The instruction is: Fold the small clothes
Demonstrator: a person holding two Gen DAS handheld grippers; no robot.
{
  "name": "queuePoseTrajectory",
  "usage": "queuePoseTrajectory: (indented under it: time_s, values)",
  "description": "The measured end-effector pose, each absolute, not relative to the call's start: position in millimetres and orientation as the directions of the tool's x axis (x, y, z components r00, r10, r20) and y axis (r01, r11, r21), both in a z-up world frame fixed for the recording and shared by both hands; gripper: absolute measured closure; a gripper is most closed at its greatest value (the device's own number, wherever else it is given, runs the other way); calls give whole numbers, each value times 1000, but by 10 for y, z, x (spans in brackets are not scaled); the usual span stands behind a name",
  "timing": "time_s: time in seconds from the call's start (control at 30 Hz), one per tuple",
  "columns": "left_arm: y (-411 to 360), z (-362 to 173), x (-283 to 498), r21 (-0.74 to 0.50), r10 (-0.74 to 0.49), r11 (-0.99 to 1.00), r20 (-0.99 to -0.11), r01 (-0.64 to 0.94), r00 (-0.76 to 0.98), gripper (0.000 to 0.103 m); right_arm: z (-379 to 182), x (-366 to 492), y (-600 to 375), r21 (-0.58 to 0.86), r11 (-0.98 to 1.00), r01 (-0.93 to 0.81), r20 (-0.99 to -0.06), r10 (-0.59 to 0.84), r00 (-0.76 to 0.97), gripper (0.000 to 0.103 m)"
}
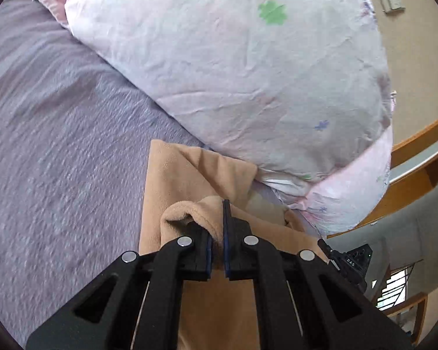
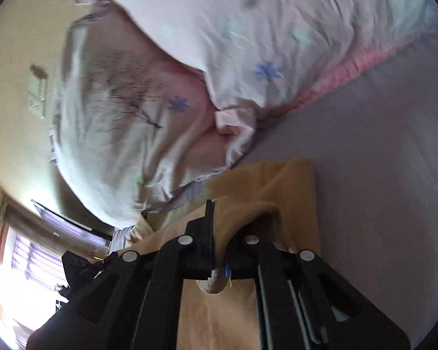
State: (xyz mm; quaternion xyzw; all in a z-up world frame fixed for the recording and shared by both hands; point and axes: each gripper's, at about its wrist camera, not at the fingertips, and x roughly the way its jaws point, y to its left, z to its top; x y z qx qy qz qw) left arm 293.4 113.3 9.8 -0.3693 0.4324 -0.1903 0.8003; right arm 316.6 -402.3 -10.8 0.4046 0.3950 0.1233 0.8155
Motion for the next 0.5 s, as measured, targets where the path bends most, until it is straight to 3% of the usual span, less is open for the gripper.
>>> queuePoseTrajectory:
  time_s: [0.1, 0.13, 0.23, 0.27, 0.3, 0.33, 0.4, 0.5]
  values:
    - [1076, 98, 2982, -752, -630, 659, -542, 14, 556, 98, -233, 3199, -4111, 804, 569, 172, -518, 527, 674, 96]
    - [1075, 110, 3004, -754, -632, 657, -543, 10, 553, 97, -265, 3214, -4152, 816, 543, 198, -513, 522, 682, 89]
    - [1163, 185, 3089, -798, -663, 603, -505, -6, 553, 96, -129, 3110, -4335, 809, 537, 238, -492, 396, 775, 60]
    - [1239, 246, 3091, -816, -665, 578, -479, -11, 572, 94, -19, 2971, -4378, 808, 543, 230, -466, 350, 812, 41]
    - [1332, 314, 3036, -824, -650, 566, -453, -8, 611, 79, 92, 2850, -4423, 809, 552, 202, -428, 317, 846, 31]
    - [1434, 394, 2969, -820, -615, 572, -435, -8, 658, 50, 175, 2770, -4440, 804, 568, 173, -407, 315, 858, 24]
    - [1569, 542, 2792, -781, -534, 625, -436, -10, 724, 25, 295, 2662, -4367, 767, 627, 132, -428, 347, 835, 24]
    - [1546, 554, 2626, -727, -558, 687, -527, -1, 641, 26, 332, 2569, -4150, 703, 707, 70, -487, 408, 772, 24]
